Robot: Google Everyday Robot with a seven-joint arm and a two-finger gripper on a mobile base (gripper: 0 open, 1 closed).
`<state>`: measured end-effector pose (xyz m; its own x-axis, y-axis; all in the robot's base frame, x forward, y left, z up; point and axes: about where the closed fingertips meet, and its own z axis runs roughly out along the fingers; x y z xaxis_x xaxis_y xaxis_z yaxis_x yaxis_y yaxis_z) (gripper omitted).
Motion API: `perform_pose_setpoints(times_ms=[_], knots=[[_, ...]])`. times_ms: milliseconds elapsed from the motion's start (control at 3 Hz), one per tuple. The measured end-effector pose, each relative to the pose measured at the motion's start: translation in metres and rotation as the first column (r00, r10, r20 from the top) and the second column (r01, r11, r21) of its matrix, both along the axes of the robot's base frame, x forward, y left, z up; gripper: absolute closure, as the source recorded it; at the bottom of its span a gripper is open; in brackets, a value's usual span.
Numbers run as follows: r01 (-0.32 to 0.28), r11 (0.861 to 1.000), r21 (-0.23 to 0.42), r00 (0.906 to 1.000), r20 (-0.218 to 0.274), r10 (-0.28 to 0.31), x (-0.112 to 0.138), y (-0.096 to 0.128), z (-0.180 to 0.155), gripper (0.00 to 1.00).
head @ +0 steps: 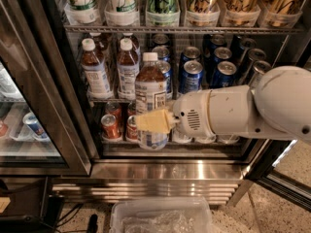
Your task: Pick blue plastic bottle from middle shelf of fridge
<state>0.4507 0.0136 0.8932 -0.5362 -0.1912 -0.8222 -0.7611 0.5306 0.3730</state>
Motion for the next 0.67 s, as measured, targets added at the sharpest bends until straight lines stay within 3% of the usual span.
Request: perform_pose_setpoints(times_ms=[333, 667], knots=[[-0.100, 0.995, -0.017, 0.9947, -0.026, 0.100, -0.0357, 0.0085, 0.0081, 1.00], [-0.100, 0.995, -0.017, 0.9947, -0.026, 0.100, -0.0358, 0.0085, 0.0081, 1.00]])
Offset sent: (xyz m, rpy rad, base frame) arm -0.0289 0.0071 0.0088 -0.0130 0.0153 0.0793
